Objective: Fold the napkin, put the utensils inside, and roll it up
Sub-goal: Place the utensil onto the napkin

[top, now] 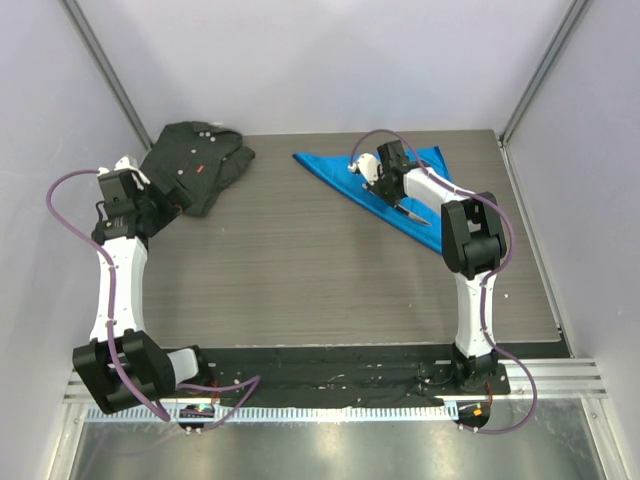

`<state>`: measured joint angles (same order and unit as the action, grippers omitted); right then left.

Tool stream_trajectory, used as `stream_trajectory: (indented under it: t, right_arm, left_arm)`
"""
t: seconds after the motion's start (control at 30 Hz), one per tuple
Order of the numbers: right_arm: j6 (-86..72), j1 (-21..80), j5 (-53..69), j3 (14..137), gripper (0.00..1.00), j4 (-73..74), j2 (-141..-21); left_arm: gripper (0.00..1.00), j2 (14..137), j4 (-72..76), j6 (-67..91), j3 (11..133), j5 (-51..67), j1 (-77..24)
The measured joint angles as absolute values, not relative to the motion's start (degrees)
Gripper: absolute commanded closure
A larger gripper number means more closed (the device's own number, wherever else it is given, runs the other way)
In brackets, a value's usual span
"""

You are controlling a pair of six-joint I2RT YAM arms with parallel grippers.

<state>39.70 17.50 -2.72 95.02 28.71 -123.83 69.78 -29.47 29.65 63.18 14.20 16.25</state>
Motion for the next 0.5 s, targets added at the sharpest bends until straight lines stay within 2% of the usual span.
stream_trajectory:
  t: [0.33, 0.5]
  right_arm:
    - [37.7, 17.5, -4.0, 93.8, 0.68, 28.4, -123.8]
    - [37.1, 17.5, -4.4, 93.8, 0.64, 28.3, -123.8]
  left_arm:
    - [0.00, 69.8, -29.4, 29.8, 63.2, 14.6, 16.3]
    - [0.00, 69.8, -29.4, 29.8, 63.2, 14.6, 16.3]
